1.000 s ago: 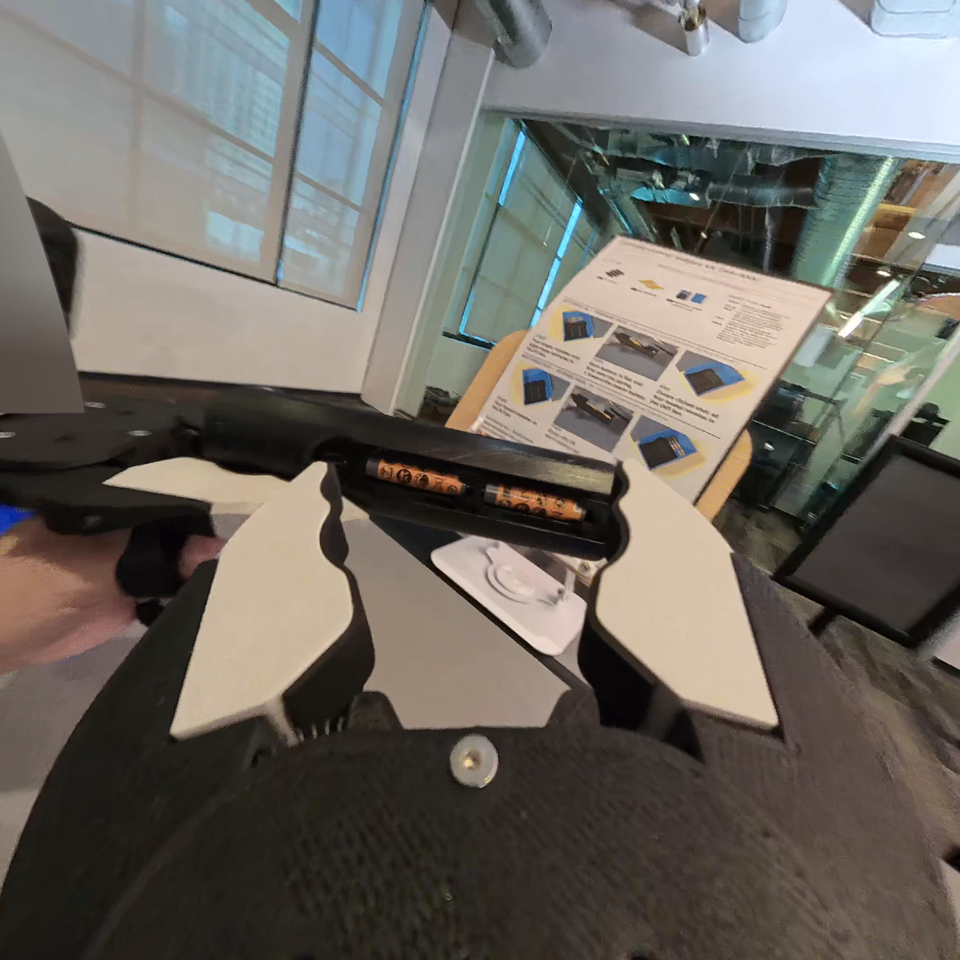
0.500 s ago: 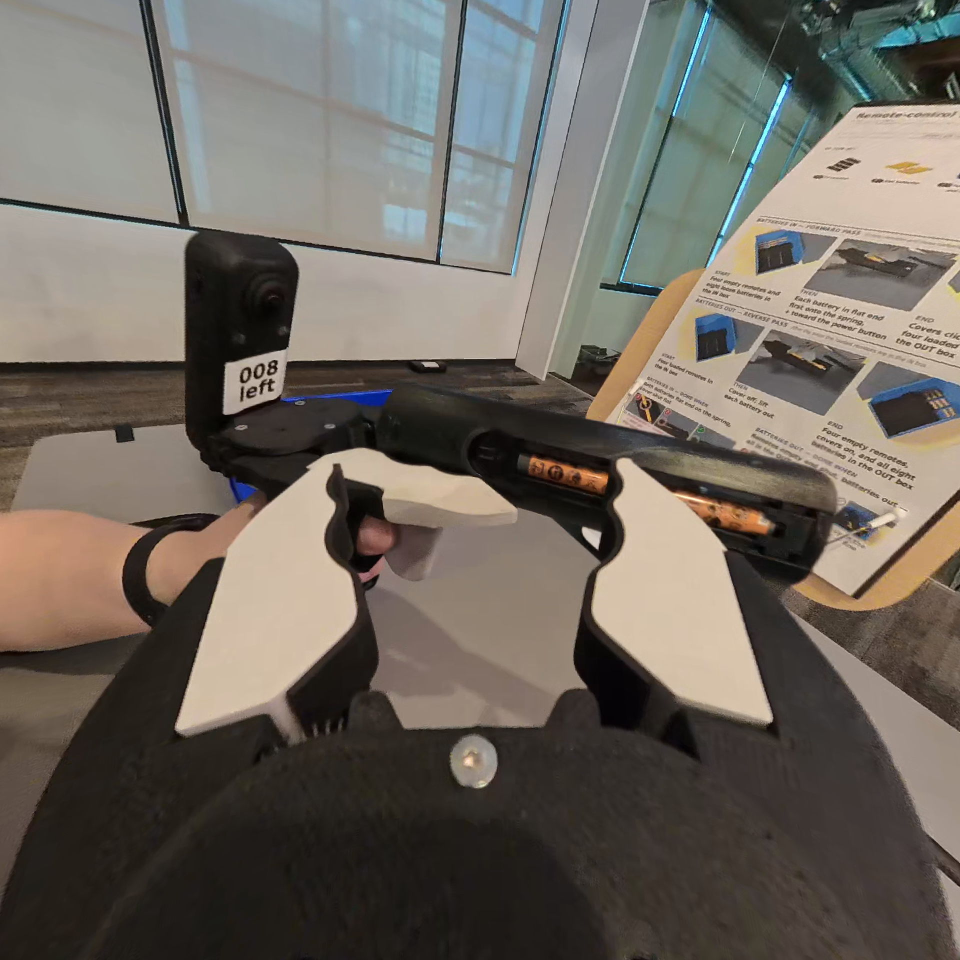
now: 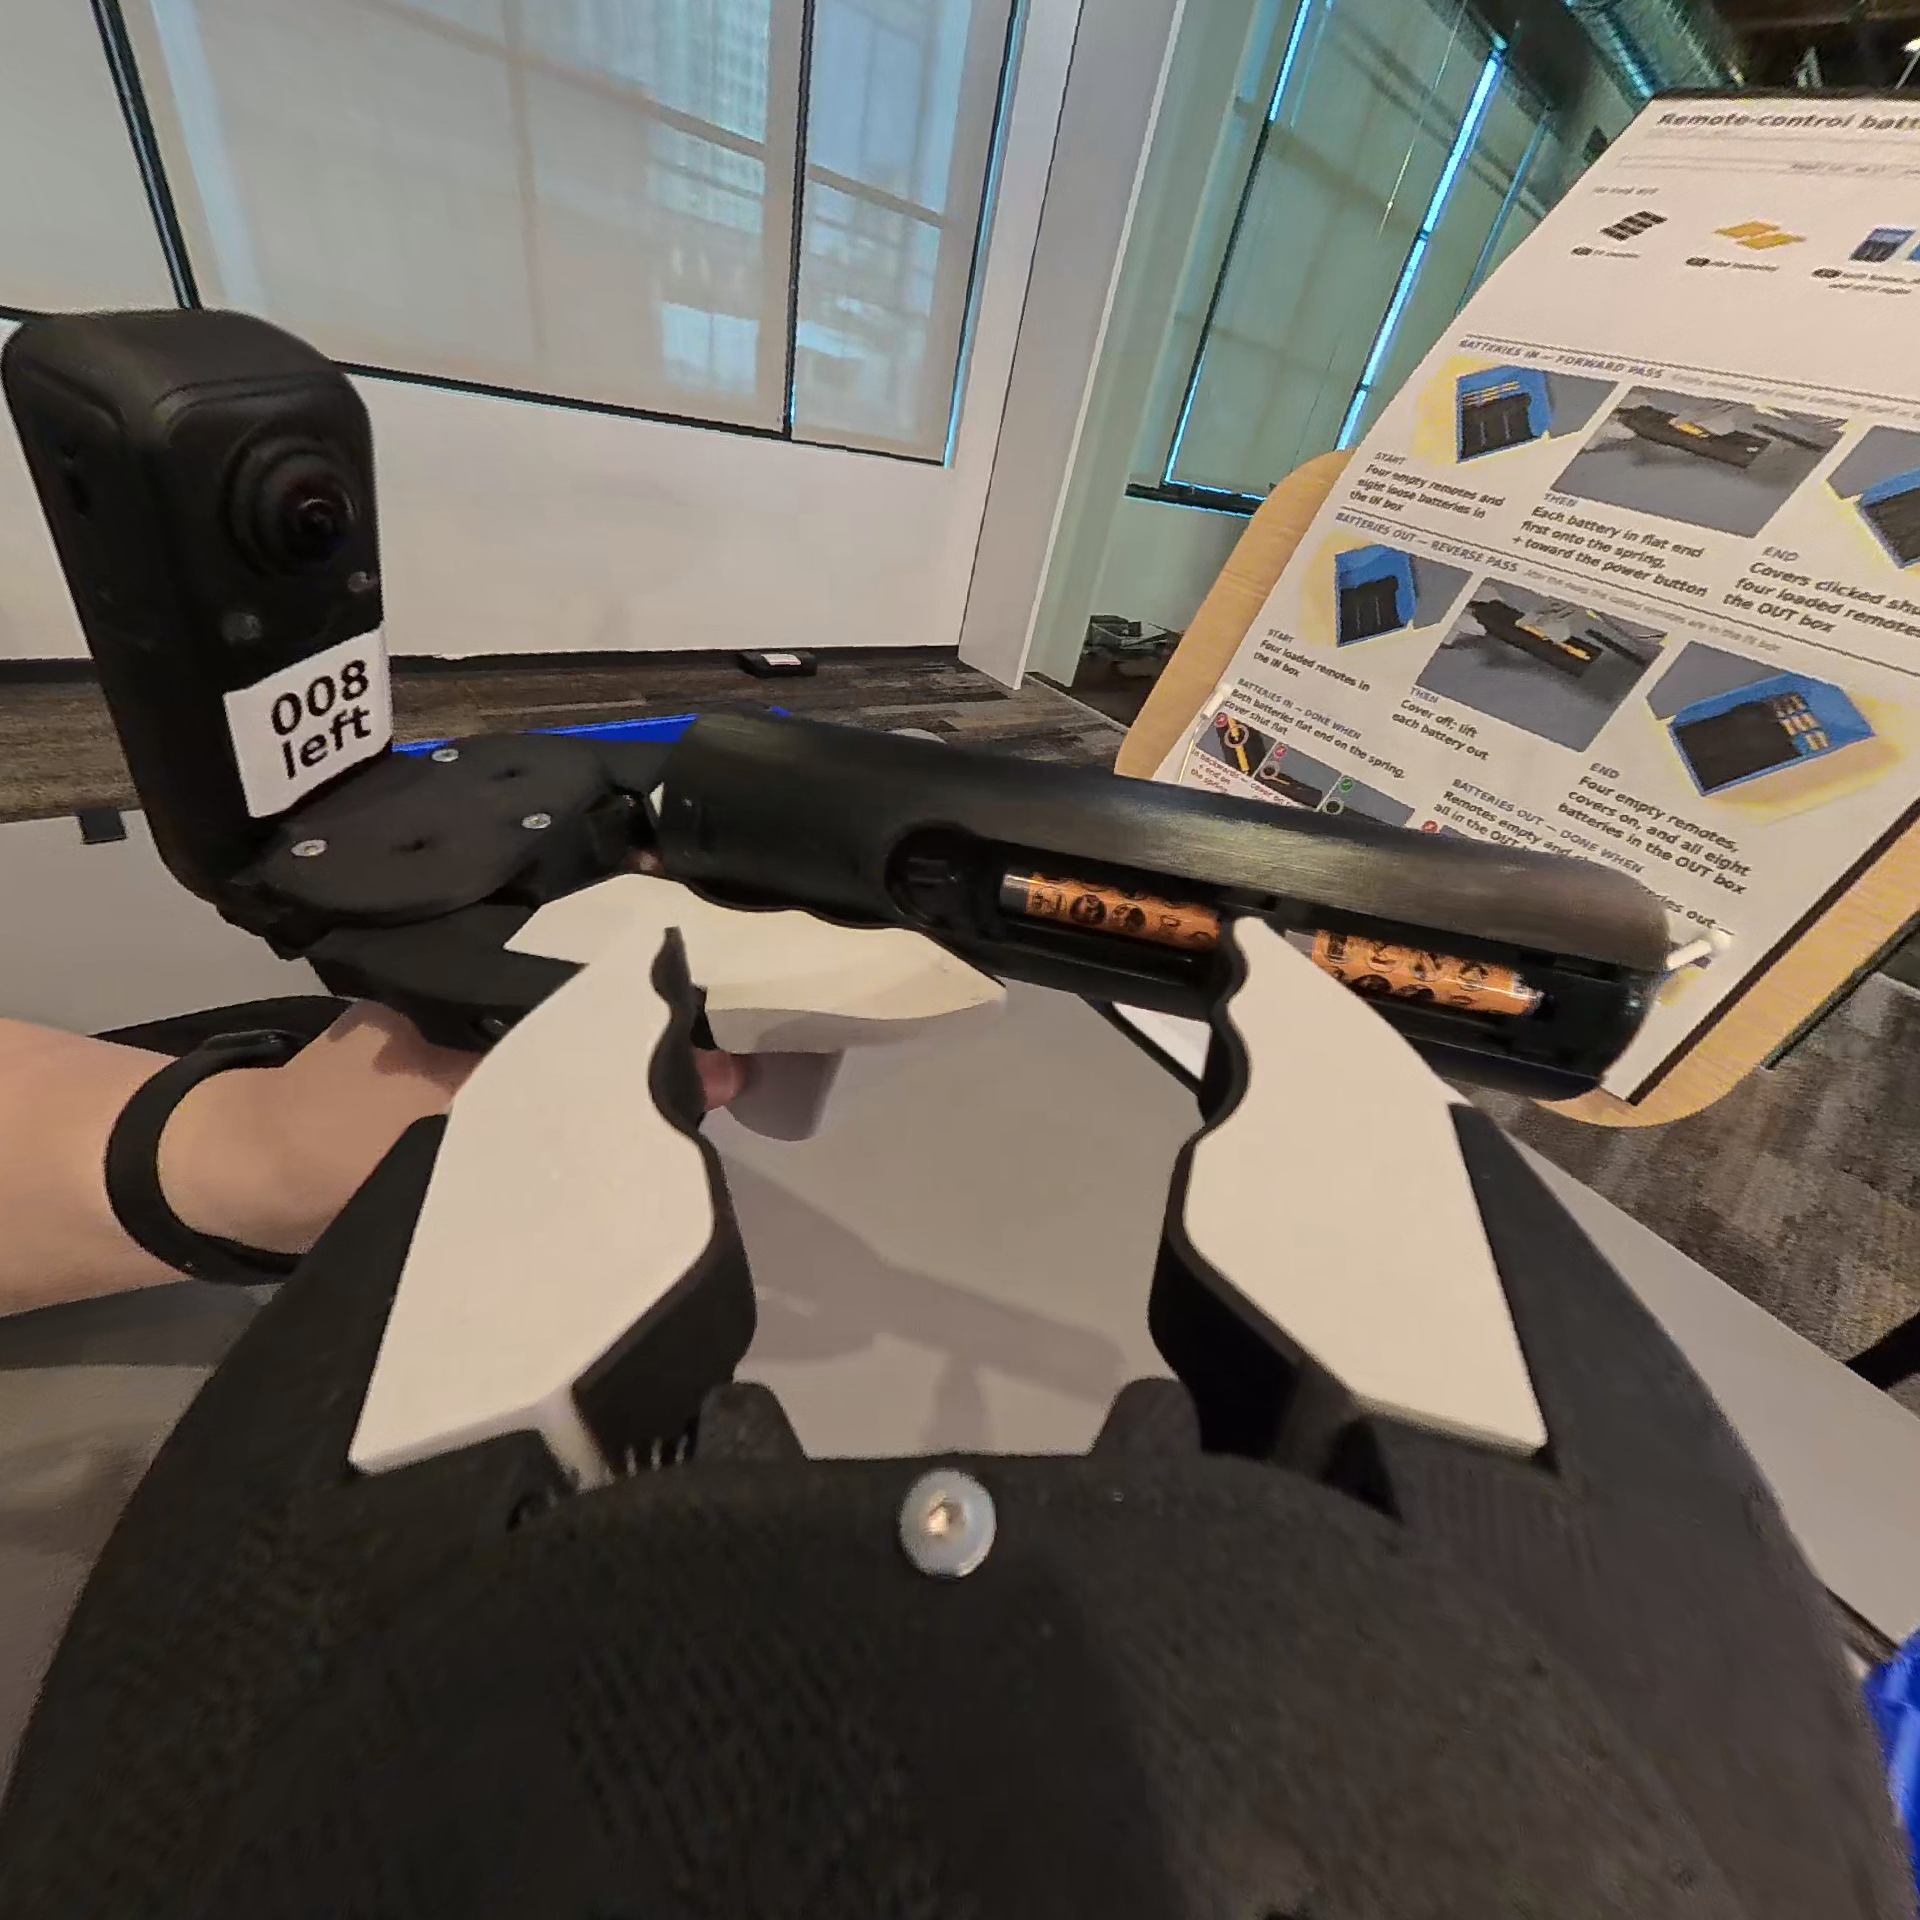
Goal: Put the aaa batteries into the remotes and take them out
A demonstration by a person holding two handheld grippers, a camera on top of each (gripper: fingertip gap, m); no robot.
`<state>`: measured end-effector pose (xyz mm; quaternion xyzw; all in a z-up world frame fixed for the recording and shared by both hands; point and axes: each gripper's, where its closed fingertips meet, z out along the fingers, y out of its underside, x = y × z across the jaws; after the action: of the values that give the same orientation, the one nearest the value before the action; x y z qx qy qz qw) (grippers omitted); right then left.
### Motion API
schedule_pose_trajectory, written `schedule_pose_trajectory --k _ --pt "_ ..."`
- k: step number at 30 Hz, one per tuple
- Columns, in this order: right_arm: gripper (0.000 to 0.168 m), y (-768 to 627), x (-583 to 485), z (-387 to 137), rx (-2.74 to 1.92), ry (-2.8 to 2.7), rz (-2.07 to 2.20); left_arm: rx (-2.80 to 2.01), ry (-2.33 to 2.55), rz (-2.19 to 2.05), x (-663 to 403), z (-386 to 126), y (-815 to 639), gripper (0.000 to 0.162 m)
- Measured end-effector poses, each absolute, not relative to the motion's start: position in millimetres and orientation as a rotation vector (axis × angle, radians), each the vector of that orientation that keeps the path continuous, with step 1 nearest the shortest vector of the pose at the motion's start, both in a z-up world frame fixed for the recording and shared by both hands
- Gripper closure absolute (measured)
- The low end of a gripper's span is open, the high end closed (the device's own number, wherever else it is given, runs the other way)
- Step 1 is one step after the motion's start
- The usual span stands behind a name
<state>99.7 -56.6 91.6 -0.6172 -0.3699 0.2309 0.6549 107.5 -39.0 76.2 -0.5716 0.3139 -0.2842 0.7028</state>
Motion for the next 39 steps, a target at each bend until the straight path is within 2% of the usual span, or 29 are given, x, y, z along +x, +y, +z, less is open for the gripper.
schedule_pose_trajectory --k 5,10,21,26,35,39 --pt "0.069 -57 97 91 -1.399 -0.816 0.527 -1.265 0.702 -0.598 107 77 -40 0.141" --pt "0.067 -63 100 98 -1.400 -0.804 0.711 -1.278 0.705 -0.651 107 77 -40 0.141" --pt "0.076 -66 105 103 -1.406 -0.833 0.832 -1.300 0.685 -0.771 107 77 -38 0.140" --pt "0.077 -67 122 120 -1.340 -0.837 0.731 -1.306 0.638 -0.906 102 82 -37 0.140" --pt "0.081 -36 162 122 -1.372 -0.767 0.424 -1.324 0.626 -1.067 106 83 -41 0.140" --pt "0.081 -28 171 122 -1.382 -0.716 0.430 -1.304 0.645 -1.155 112 83 -47 0.140"
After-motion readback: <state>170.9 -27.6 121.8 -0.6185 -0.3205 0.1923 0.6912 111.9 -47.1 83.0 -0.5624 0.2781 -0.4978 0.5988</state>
